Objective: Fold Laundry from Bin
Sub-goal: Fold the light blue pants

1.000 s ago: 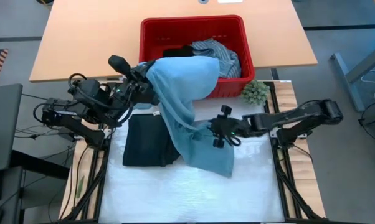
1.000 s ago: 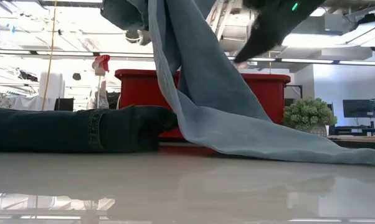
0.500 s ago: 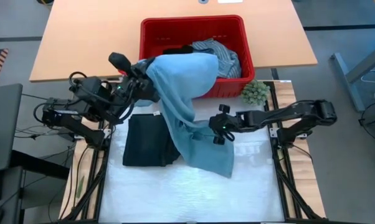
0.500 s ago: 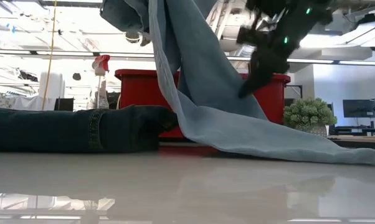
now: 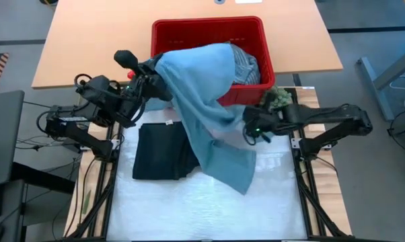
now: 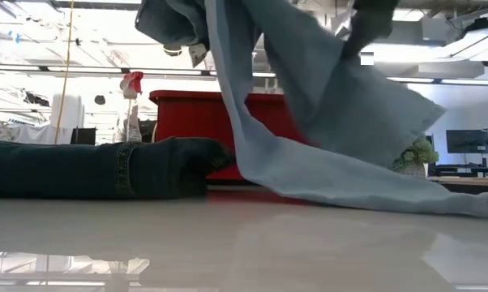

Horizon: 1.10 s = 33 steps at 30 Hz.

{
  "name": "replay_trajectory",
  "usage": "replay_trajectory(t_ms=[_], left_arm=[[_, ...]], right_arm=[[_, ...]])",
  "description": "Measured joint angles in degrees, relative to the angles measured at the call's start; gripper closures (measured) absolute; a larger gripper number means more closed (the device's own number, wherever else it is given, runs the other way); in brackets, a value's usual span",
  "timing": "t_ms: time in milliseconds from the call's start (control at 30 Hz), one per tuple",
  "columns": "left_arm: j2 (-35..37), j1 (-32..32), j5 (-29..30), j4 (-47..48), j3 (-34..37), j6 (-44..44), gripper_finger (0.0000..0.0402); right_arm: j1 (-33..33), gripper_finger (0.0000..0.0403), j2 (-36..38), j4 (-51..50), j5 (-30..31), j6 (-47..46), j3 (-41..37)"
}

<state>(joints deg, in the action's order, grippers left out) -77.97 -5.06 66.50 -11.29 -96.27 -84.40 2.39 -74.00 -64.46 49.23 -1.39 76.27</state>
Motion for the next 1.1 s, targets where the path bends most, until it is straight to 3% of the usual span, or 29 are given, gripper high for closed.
replay_trajectory(t_ms=[133,233,300,467,567,733,867,967,1033,1100], left_arm=[[0.0,2.2,0.8,0.2,0.0,-0.2,0.0386],[0.0,3.5,0.8,0.2,0.0,0.0,0.0386],[0.0,3.9,0.8,0.2,0.0,0.1,0.0386],[0.0,4.5,0.1,0.3,0.0,0.6,0.0386],[0.0,4.5,0.2,0.4,0.0,1.1,0.0386],[0.0,4.5,0.7,0.3,0.0,1.1,0.0386],[0.0,4.5,0.7,0.3,0.0,1.1,0.0386],[0.0,4.5,0.7,0.3,0.0,1.1,0.0386],[0.0,4.5,0.7,0.0,0.0,1.1,0.0386],[0.0,3.8,0.0,-0.4,-0.1,0.8,0.0386]], right_arm=[[2.3,0.0381,-0.2,-10.6,1.8,-6.1,6.0],[4.8,0.0381,-0.4,-10.7,-3.7,-10.6,5.6],[7.1,0.0381,-2.5,-8.9,-9.3,-15.4,4.2],[13.9,0.0375,-13.0,8.0,-13.0,-19.6,-1.6],[15.9,0.0331,-21.2,11.7,-15.4,-15.4,-2.3],[15.8,0.0233,-30.0,1.9,-22.3,-18.5,2.9],[16.5,0.0173,-29.0,-8.2,-25.4,-19.0,6.1],[16.9,0.0155,-23.5,-14.3,-29.2,-23.5,6.9],[16.5,0.0152,-18.5,-13.5,-34.6,-25.6,5.3],[16.0,0.0151,-13.9,-10.2,-34.6,-26.7,1.6]])
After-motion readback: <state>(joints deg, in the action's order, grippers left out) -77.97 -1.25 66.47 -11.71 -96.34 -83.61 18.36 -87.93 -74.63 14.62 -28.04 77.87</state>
